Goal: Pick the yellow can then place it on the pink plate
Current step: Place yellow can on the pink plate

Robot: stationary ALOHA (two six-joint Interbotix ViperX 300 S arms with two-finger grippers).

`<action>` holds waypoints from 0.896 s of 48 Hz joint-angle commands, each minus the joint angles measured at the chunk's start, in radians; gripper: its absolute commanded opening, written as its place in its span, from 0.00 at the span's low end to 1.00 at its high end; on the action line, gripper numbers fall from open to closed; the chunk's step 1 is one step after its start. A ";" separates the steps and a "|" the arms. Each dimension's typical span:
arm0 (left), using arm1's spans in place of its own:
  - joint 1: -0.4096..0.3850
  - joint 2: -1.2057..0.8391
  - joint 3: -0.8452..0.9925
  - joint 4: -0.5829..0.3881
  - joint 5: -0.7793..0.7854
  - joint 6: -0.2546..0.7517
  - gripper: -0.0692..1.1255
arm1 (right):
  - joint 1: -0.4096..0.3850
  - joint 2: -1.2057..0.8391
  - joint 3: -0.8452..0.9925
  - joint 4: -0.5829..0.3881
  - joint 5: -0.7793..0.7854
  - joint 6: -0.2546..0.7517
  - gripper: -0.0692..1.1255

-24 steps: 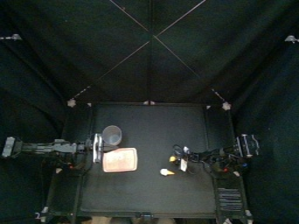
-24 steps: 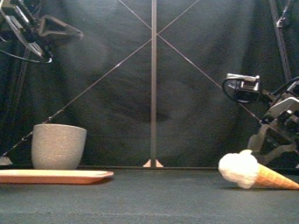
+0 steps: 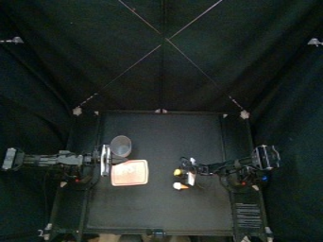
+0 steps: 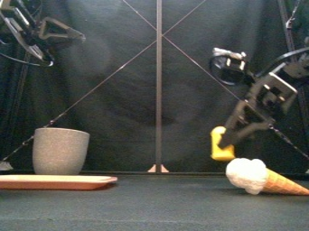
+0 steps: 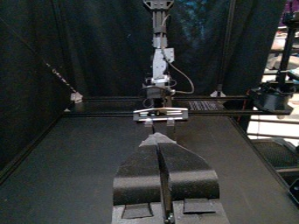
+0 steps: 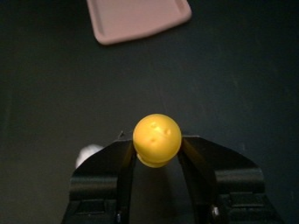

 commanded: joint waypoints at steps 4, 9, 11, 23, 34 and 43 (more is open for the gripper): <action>0.023 0.005 -0.018 0.006 -0.008 0.003 0.10 | -0.023 0.081 -0.218 -0.127 0.020 0.011 0.60; 0.035 0.005 -0.021 0.015 -0.009 0.005 0.10 | -0.025 0.190 -0.339 -0.156 0.021 0.009 0.60; 0.040 0.006 -0.021 0.017 -0.011 0.005 0.10 | -0.025 0.232 -0.385 -0.164 0.025 0.008 0.60; 0.054 0.006 -0.020 0.017 -0.021 0.005 0.10 | -0.021 0.446 -0.676 -0.190 0.104 0.009 0.60; 0.054 0.006 -0.011 0.032 -0.021 0.005 0.10 | -0.029 0.575 -0.874 -0.186 0.212 0.011 0.61; 0.054 0.006 -0.011 0.037 -0.021 0.005 0.10 | -0.032 0.655 -0.957 -0.183 0.255 0.012 0.65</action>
